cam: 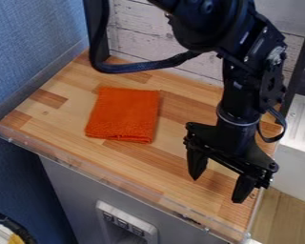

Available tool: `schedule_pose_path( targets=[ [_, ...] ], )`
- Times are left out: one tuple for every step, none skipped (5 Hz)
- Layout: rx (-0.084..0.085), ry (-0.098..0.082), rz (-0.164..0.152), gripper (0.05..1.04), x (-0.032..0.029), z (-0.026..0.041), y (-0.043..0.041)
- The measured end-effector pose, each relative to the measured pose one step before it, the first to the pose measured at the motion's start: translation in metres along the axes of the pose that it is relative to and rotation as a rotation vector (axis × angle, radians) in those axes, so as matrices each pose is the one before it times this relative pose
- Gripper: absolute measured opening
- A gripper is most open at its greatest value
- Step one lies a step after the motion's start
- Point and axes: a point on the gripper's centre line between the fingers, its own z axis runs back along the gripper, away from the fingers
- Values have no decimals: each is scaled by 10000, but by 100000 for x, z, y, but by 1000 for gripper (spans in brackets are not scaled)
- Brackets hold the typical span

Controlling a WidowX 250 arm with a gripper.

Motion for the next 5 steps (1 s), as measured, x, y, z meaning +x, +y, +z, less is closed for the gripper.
schedule_pose_path(
  targets=[
    [-56, 158, -15, 999, -391, -177, -50],
    [-44, 75, -153, 999, -50, 91, -88],
    [-33, -71, -71, 999, 468, 460, -67],
    [44, -122, 49, 999, 620, 488, 130],
    [89, -54, 66, 999, 114, 105, 133]
  ],
)
